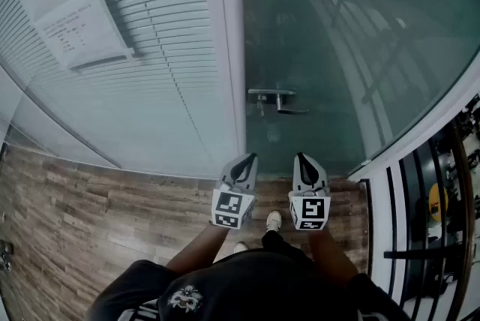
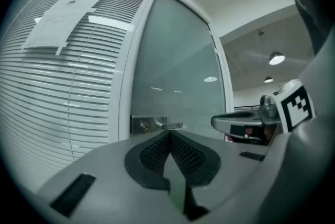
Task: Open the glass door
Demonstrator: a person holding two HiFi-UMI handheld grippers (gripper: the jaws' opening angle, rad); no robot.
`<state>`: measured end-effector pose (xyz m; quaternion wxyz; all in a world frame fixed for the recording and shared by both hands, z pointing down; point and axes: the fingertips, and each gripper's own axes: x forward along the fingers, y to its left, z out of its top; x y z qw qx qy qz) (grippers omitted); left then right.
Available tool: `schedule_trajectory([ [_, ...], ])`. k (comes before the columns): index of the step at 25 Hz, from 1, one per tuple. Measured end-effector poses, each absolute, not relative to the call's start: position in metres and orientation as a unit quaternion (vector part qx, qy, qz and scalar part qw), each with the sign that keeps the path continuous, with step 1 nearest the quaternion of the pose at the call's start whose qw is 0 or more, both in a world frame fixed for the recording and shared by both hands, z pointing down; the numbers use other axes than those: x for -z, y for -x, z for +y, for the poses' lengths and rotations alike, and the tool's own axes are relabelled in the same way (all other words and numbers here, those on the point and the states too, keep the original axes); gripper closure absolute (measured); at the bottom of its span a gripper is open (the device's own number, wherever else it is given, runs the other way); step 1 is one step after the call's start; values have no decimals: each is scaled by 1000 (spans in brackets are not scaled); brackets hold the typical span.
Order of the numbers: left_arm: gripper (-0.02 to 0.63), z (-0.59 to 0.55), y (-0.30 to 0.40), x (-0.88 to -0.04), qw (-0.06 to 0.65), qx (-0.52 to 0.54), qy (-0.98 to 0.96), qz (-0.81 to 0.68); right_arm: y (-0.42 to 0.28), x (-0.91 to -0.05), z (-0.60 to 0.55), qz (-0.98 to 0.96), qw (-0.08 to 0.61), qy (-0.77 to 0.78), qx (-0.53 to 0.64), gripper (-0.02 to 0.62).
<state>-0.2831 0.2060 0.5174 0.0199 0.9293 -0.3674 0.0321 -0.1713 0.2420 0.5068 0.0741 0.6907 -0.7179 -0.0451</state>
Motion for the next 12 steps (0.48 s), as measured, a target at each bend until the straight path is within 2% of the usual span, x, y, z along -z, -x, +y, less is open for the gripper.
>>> schedule_trajectory([
  [8, 600, 154, 249, -531, 25, -46, -922, -383, 141, -501, 178, -743, 102, -657, 73, 577],
  [12, 600, 130, 237, -538, 26, -53, -917, -395, 140, -504, 144, -777, 142, -607, 90, 574],
])
